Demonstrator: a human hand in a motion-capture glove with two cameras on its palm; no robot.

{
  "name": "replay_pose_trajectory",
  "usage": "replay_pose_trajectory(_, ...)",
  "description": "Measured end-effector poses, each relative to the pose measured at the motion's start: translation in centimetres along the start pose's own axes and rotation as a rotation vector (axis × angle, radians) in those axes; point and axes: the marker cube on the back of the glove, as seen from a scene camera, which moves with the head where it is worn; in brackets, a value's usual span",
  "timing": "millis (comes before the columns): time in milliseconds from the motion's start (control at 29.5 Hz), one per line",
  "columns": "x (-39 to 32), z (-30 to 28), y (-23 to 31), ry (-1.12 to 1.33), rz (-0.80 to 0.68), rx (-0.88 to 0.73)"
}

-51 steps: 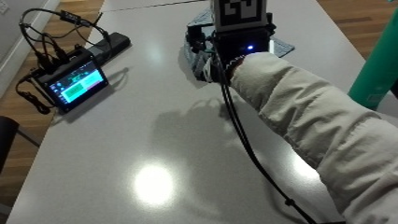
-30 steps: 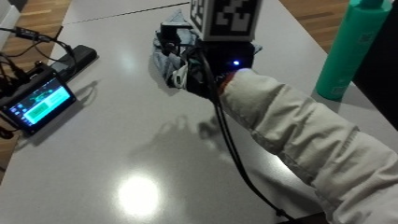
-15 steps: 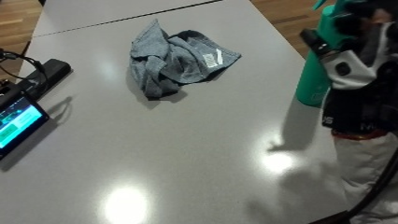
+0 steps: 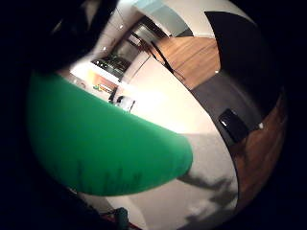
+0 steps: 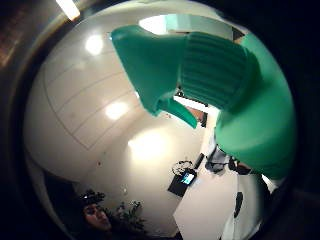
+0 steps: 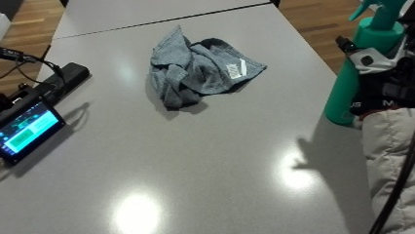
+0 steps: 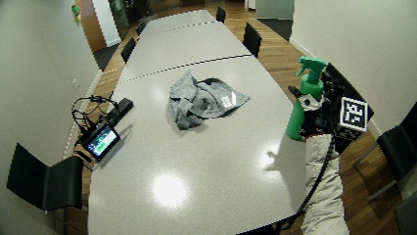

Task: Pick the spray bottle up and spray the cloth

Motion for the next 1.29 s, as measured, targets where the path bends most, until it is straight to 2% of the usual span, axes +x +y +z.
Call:
replay_pose_trajectory(475, 0.8, -1.2, -0.3, -0.072, -0.004, 0.095)
replay_pose_trajectory(644, 0.6, -2.2, 1.3, -0.083, 0.080, 0.095)
replay_pose_trajectory(746, 2.8, -5.3, 2.4, 0.073, 0.098, 0.073)
replay_pose_trajectory(881, 4.1, -7.2, 1.7, 0.356, 0.022, -0.036)
replay_pose_trajectory(1119, 1.0, -1.0, -2.8, 0.816, -0.207, -0.289)
replay_pose_trajectory(1288, -1.5, 4.3, -5.0, 1.099, -0.383, -0.374)
